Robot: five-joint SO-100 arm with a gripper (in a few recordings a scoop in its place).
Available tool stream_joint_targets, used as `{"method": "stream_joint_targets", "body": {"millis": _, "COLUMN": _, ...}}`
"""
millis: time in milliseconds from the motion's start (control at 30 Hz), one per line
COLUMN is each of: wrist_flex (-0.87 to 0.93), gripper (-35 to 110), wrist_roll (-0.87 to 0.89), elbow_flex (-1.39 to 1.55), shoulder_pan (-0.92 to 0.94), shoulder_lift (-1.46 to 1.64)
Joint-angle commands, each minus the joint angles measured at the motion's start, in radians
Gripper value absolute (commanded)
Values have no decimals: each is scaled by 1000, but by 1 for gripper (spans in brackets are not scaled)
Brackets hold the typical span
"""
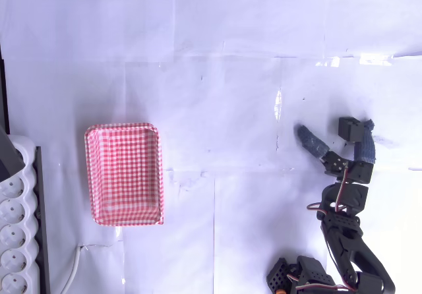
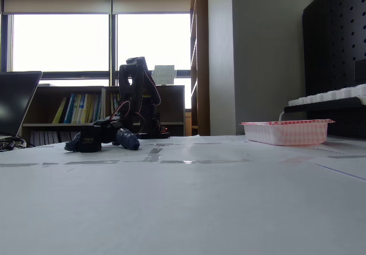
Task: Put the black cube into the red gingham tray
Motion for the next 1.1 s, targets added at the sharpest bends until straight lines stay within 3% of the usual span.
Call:
{"method": "stream_joint_targets", "body": {"millis": 0, "wrist_flex": -20, "gripper": 58, "wrist_roll": -6, "elbow_flex": 64, "shoulder_pan": 11, "shoulder_lift": 21}}
{"method": "stream_joint_targets", "body": {"millis": 300, "wrist_flex": -20, "gripper": 51, "wrist_roll": -41, "elbow_flex": 91, "shoulder_pan": 6, "shoulder_lift": 29}}
{"method": "stream_joint_targets", "body": {"millis": 667, "wrist_flex": -46, "gripper": 18, "wrist_roll": -80, "elbow_flex": 97, "shoulder_pan": 0, "shoulder_lift": 32}}
{"method": "stream_joint_targets", "body": {"millis": 1067, "wrist_flex": 66, "gripper": 0, "wrist_roll": -63, "elbow_flex": 104, "shoulder_pan": -6, "shoulder_lift": -6}}
